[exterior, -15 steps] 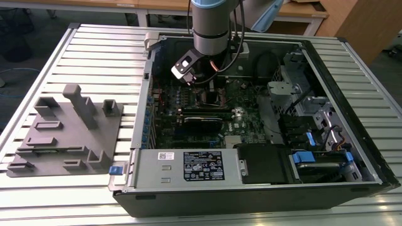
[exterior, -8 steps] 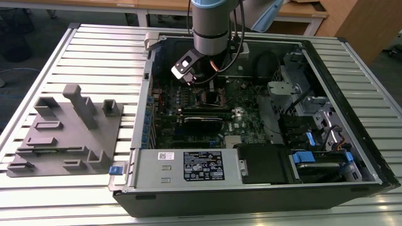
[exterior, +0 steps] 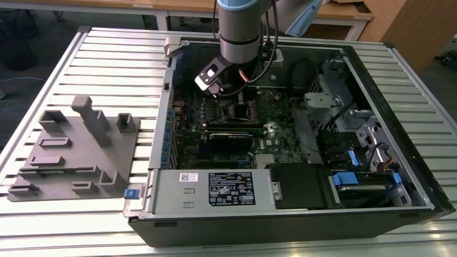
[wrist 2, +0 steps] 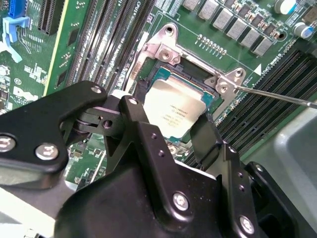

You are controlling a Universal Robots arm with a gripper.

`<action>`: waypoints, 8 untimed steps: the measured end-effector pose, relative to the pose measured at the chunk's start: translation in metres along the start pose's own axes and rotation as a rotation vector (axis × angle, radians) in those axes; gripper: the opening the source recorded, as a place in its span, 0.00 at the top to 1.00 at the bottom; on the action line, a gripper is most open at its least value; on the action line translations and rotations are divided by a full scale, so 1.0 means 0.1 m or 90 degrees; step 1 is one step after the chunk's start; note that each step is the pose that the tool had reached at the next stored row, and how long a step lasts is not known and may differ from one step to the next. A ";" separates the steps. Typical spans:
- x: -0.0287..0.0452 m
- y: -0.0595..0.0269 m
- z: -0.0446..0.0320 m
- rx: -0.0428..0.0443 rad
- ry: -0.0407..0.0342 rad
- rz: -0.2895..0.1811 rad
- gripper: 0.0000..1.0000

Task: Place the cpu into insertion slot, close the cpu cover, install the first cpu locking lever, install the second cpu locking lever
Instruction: 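Place the cpu into insertion slot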

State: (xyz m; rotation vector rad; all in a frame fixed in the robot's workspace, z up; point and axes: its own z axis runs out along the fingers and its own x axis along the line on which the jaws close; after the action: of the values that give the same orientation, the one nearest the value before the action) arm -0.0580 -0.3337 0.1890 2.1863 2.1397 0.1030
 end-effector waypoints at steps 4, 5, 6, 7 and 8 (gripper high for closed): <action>0.000 0.001 -0.010 -0.0001 0.0001 0.000 0.40; 0.000 0.002 -0.020 -0.0001 0.0002 0.000 0.40; 0.000 0.004 -0.033 -0.0001 0.0001 0.000 0.40; 0.000 0.005 -0.048 0.0000 0.0000 0.000 0.40; 0.000 0.006 -0.064 -0.0001 0.0000 0.000 0.40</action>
State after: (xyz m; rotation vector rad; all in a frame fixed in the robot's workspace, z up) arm -0.0580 -0.3337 0.1954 2.1864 2.1395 0.1031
